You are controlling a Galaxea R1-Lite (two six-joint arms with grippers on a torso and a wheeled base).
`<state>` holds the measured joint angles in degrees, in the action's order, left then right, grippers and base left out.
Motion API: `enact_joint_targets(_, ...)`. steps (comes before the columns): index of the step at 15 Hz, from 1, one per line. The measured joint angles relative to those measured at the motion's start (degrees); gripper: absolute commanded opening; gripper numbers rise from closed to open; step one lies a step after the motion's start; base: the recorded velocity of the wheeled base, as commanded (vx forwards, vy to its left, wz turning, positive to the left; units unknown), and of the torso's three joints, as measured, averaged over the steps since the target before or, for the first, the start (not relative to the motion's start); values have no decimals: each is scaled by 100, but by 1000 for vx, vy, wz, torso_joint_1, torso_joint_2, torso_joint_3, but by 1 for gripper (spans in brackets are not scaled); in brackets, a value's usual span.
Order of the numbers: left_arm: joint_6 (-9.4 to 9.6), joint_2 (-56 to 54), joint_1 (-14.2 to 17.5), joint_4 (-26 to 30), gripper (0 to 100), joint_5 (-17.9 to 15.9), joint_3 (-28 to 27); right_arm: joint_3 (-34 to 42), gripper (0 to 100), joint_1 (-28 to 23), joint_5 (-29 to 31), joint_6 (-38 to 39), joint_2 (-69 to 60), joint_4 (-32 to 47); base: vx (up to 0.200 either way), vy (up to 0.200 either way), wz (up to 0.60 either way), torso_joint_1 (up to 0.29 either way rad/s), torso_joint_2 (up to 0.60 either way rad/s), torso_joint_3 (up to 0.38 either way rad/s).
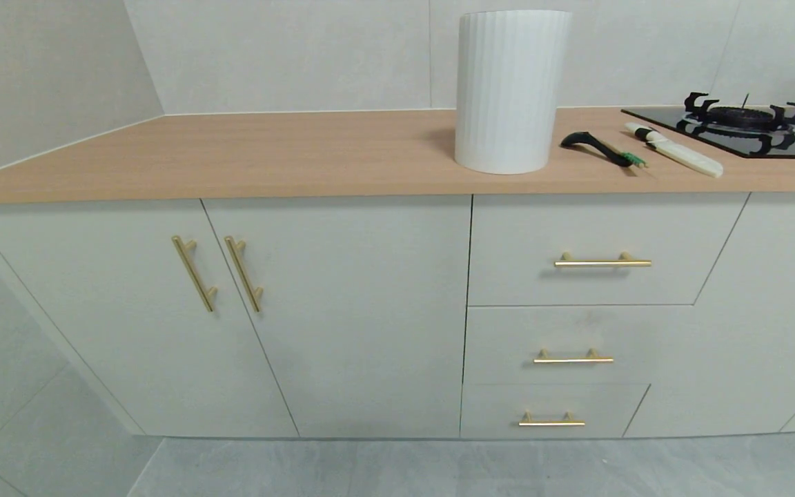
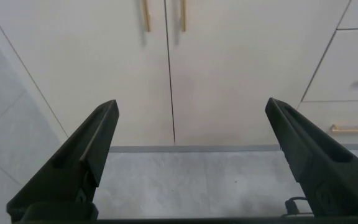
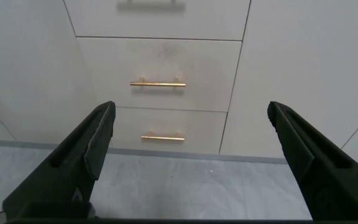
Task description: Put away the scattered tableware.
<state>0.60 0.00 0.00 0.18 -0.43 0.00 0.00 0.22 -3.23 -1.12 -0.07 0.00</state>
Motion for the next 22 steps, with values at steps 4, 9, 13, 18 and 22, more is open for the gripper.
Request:
enact_joint_targets(4,22,0,-2,0,100,-1,0,0,100,2,0,1,0,0,150,0,0,1,2,3)
enact_joint_targets(9,0,0,0,-2,100,7,0,-2,100,0,0,1,0,0,0,0,0,0,0,0)
enact_joint_targets(13,2,0,0,0,100,7,0,0,100,2,15,11,0,-2,0,0,0,0,0,0)
enact_joint_targets(18,2,0,0,0,100,7,0,0,100,2,20,4,0,-11,0,0,0,0,0,0)
enact_joint_targets(22,2,0,0,0,100,7,0,-101,100,2,22,102,2,-32,0,0,0,0,0,0)
